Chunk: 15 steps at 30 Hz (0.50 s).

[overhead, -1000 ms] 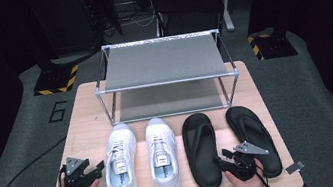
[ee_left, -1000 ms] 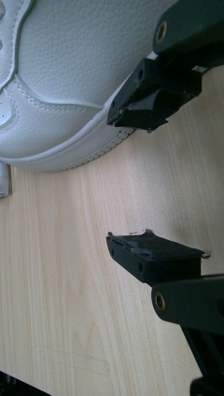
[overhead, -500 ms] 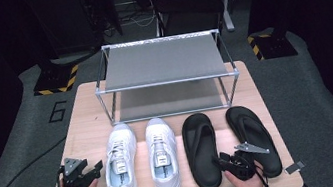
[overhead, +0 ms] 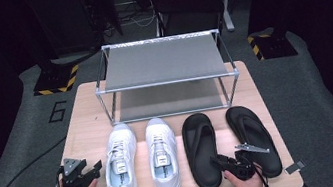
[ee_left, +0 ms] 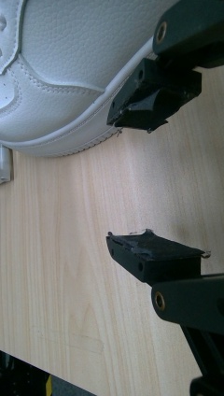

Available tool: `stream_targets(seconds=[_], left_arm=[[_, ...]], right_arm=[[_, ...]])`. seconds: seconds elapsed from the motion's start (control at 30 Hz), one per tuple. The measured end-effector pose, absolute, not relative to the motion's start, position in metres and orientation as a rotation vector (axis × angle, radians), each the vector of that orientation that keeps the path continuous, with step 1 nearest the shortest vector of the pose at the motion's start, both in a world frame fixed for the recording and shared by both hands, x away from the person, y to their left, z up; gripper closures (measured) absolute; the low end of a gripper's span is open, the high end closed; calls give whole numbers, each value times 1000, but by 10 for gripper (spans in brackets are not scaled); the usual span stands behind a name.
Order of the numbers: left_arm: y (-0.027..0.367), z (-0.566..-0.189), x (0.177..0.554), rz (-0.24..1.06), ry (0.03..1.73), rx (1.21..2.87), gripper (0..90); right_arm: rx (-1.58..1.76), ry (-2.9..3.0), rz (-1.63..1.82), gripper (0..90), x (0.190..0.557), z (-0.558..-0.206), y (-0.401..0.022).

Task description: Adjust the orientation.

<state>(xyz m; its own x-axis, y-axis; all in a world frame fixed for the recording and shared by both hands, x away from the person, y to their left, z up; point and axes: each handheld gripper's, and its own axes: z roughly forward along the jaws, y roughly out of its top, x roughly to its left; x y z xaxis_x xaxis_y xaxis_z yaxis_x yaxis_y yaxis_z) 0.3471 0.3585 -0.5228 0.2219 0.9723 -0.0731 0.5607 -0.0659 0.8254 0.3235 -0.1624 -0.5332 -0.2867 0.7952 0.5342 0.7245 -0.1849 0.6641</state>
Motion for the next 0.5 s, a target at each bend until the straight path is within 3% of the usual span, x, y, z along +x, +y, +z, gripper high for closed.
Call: stream_targets(seconds=[0.3,0.5], left_arm=[[359,-523,347,686,1439,1728,356],[359,-523,347,698,1448,1721,356]], right_arm=[[1877,1932,1552,552,325,-537,-165],[1960,1897,1603,616,327,-538,-172]])
